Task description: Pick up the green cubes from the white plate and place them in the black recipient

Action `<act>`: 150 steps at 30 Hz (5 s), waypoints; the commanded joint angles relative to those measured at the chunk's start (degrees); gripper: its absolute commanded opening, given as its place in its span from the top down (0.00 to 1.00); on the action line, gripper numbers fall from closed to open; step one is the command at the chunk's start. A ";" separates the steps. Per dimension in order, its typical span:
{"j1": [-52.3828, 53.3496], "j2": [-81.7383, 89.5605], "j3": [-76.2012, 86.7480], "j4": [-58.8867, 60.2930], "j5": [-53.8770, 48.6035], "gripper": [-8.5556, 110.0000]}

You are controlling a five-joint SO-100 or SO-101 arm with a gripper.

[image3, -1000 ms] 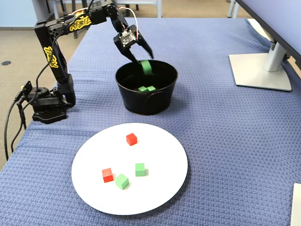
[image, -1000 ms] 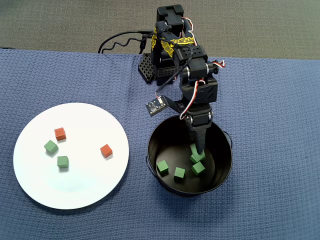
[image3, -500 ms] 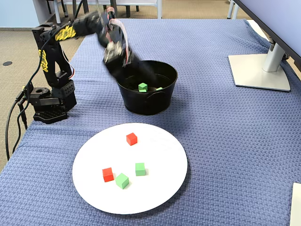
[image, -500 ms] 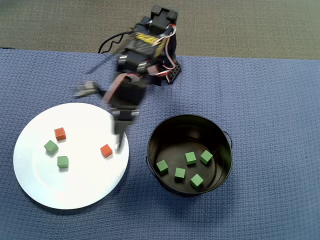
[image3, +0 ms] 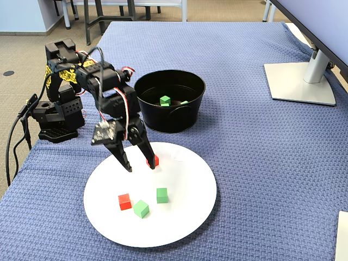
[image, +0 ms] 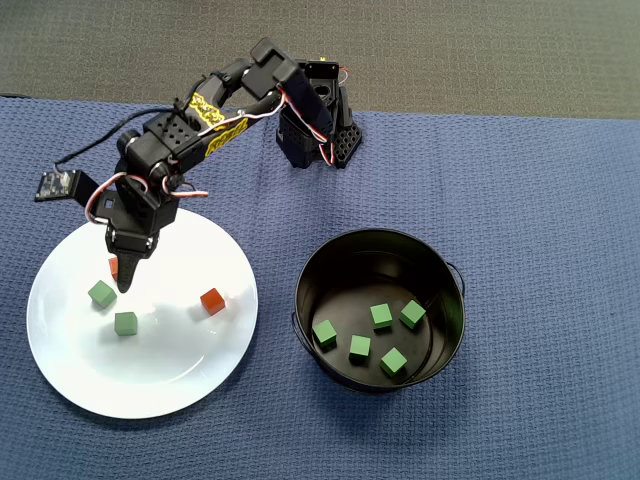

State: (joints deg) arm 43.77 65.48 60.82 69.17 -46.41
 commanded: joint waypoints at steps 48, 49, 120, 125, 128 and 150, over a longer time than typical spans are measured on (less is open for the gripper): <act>-5.45 -30.06 -37.18 9.40 -4.48 0.69; -5.27 -29.97 -37.18 9.49 -5.19 0.70; -3.25 -36.04 -44.47 6.50 -10.37 0.89; -3.34 -35.95 -44.38 6.50 -10.02 0.92; -3.16 -34.19 -43.51 6.77 -8.35 0.93; -14.77 27.95 -4.75 16.00 19.86 0.93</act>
State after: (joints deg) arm 36.56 80.07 47.46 87.10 -31.90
